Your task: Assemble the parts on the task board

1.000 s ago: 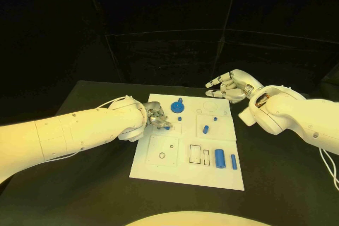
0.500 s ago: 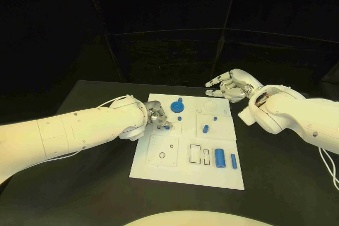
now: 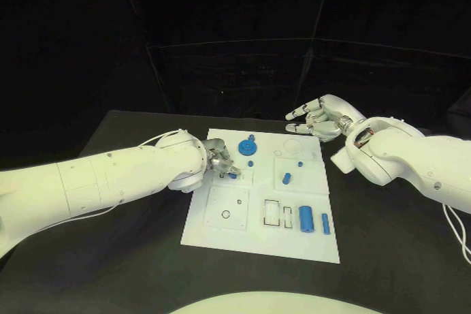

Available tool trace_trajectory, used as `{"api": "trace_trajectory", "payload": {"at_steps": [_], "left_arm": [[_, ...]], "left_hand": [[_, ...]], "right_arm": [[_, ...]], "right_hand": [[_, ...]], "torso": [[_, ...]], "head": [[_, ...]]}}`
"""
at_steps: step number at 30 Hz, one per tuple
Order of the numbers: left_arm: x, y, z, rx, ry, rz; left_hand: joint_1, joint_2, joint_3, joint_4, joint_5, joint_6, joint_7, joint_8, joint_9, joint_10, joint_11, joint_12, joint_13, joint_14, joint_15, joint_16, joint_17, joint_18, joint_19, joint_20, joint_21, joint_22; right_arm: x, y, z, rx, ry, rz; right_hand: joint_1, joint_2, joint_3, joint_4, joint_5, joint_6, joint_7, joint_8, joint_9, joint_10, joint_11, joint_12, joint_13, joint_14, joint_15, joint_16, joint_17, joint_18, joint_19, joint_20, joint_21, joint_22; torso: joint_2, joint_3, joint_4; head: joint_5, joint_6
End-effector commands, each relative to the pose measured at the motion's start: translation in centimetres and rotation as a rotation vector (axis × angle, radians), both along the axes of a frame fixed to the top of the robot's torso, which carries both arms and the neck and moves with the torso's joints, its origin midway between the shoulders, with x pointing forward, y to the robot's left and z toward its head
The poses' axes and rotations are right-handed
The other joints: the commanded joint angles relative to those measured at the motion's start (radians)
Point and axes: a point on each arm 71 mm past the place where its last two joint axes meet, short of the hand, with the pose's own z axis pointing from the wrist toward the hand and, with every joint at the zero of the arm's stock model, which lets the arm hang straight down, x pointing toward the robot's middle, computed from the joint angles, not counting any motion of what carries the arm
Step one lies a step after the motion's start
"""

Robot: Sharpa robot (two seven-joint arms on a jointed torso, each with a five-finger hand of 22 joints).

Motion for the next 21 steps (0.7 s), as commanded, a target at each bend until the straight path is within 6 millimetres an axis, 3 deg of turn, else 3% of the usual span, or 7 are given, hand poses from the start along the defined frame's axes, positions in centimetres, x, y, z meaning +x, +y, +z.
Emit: {"api": "trace_trajectory", "payload": {"at_steps": [1, 21], "left_arm": [[-0.19, -0.08, -0.48, 0.026, 0.026, -0.003], [-0.24, -0.01, -0.2, 0.036, 0.034, -0.006]], "left_hand": [[-0.015, -0.001, -0.01, 0.001, -0.004, 0.01, -0.001, 0.0, -0.001, 0.009, -0.002, 0.007, 0.005, 0.106, -0.006, 0.003, 0.263, -0.016, 0.039, -0.005, 0.005, 0.05], [-0.046, -0.006, -0.045, 0.027, -0.004, 0.027, -0.008, 0.009, 0.0, 0.026, -0.007, 0.033, 0.032, 0.106, -0.01, 0.003, 0.263, -0.021, 0.048, -0.008, 0.022, 0.078]], "right_arm": [[0.04, 0.12, 0.13, 0.001, -0.002, 0.003], [0.07, 0.04, 0.08, -0.001, 0.001, 0.001]], "right_hand": [[-0.007, 0.003, 0.005, 0.003, 0.007, 0.003, -0.001, 0.003, 0.0, -0.006, 0.002, -0.004, -0.001, 0.045, -0.006, -0.006, -0.002, 0.011, -0.009, 0.001, -0.005, 0.038], [-0.007, 0.003, 0.005, 0.003, 0.007, 0.003, -0.001, 0.003, 0.0, -0.006, 0.002, -0.004, -0.001, 0.045, -0.006, -0.006, -0.002, 0.011, -0.009, 0.001, -0.005, 0.038]], "torso": [[0.0, -0.0009, 0.0005], [0.0, 0.0, 0.0011]], "head": [[-0.002, 0.0], [0.0, -0.004]]}}
